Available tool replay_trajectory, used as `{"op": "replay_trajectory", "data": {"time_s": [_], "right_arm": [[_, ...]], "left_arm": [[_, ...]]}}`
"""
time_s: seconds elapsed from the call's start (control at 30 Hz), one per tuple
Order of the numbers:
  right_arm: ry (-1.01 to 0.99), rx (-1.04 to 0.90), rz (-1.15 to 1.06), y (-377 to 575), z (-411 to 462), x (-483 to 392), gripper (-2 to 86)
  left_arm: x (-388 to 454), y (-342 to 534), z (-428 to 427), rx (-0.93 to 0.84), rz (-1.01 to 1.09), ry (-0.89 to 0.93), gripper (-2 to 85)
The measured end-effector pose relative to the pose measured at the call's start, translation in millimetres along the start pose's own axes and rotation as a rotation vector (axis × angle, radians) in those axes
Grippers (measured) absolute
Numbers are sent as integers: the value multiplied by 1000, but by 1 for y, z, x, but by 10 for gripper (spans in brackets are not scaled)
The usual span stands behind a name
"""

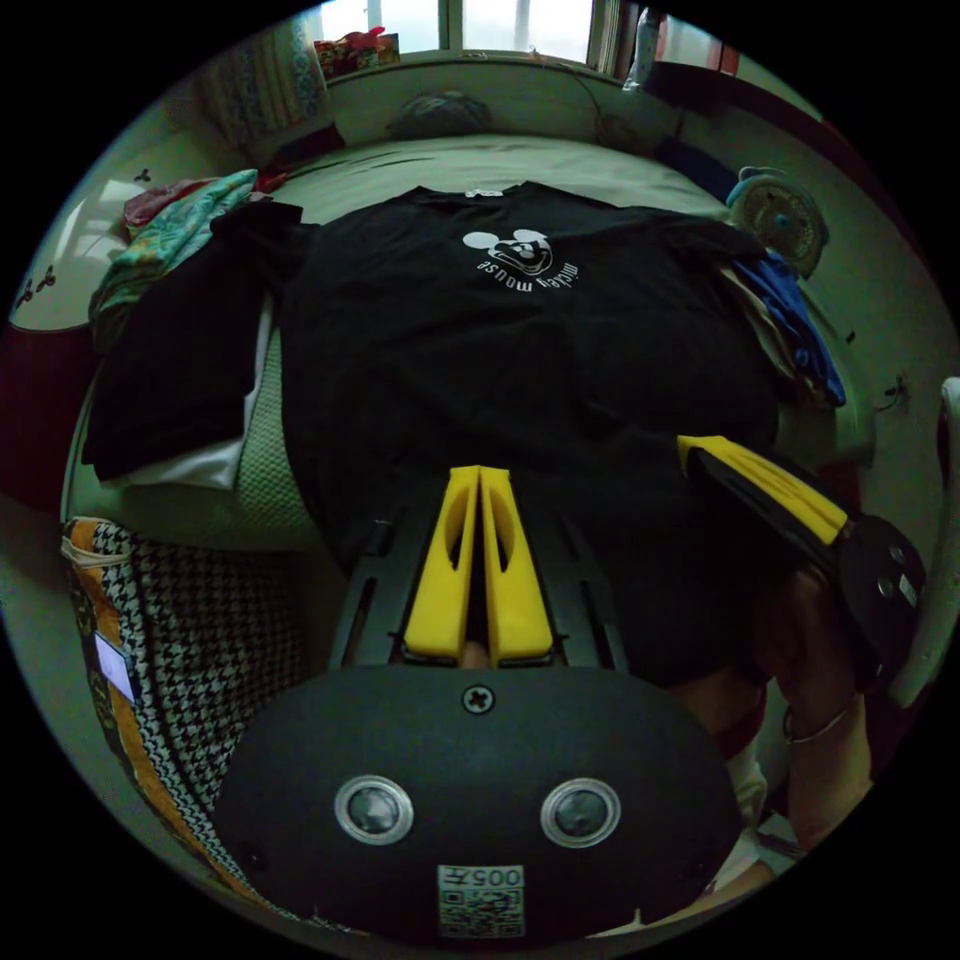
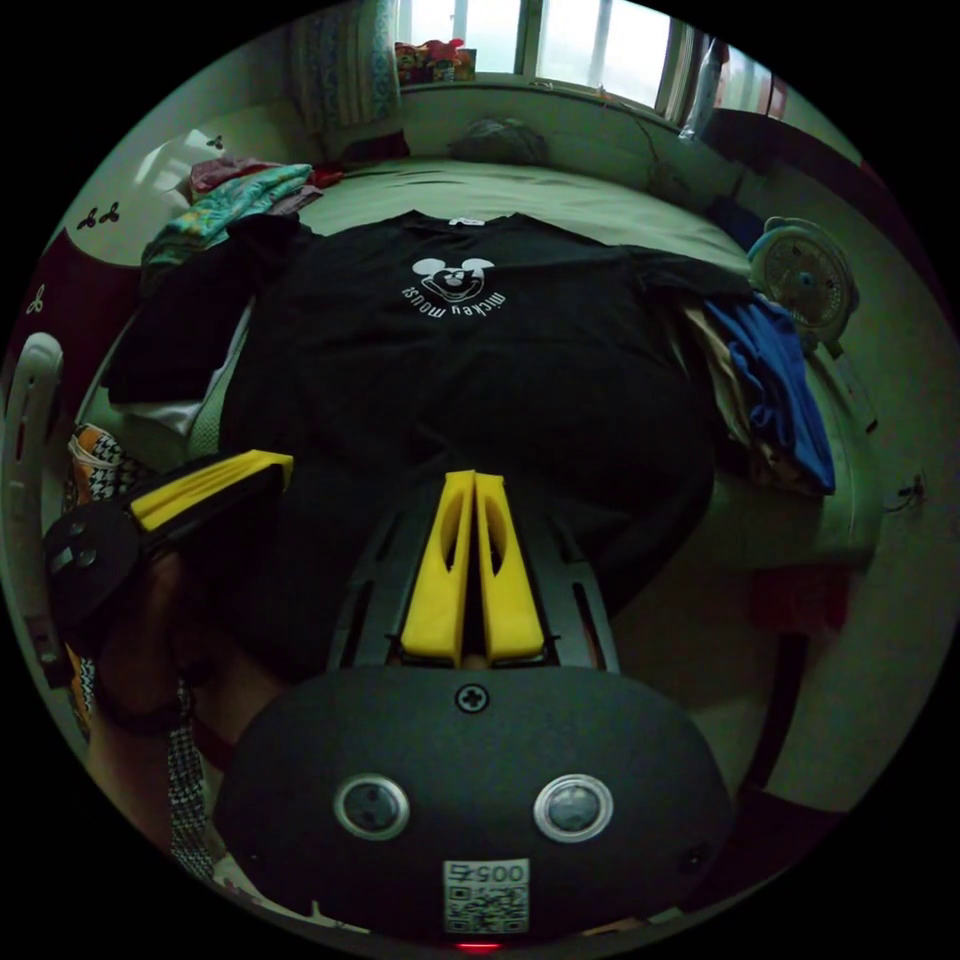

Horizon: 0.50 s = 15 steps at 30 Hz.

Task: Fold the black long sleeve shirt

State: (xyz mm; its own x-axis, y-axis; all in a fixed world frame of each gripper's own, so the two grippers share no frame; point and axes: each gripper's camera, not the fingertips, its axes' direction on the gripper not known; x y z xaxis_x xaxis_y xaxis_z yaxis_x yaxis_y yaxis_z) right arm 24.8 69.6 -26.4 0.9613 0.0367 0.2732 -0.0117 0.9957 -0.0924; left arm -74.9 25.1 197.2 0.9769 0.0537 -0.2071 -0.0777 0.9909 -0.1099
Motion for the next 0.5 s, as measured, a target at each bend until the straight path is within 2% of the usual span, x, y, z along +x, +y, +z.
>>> {"op": "replay_trajectory", "data": {"time_s": [0.5], "right_arm": [[-6, 0, 2, 27, -8, -25, -13]], "left_arm": [[38, 25, 6, -5, -6, 19, -7]]}}
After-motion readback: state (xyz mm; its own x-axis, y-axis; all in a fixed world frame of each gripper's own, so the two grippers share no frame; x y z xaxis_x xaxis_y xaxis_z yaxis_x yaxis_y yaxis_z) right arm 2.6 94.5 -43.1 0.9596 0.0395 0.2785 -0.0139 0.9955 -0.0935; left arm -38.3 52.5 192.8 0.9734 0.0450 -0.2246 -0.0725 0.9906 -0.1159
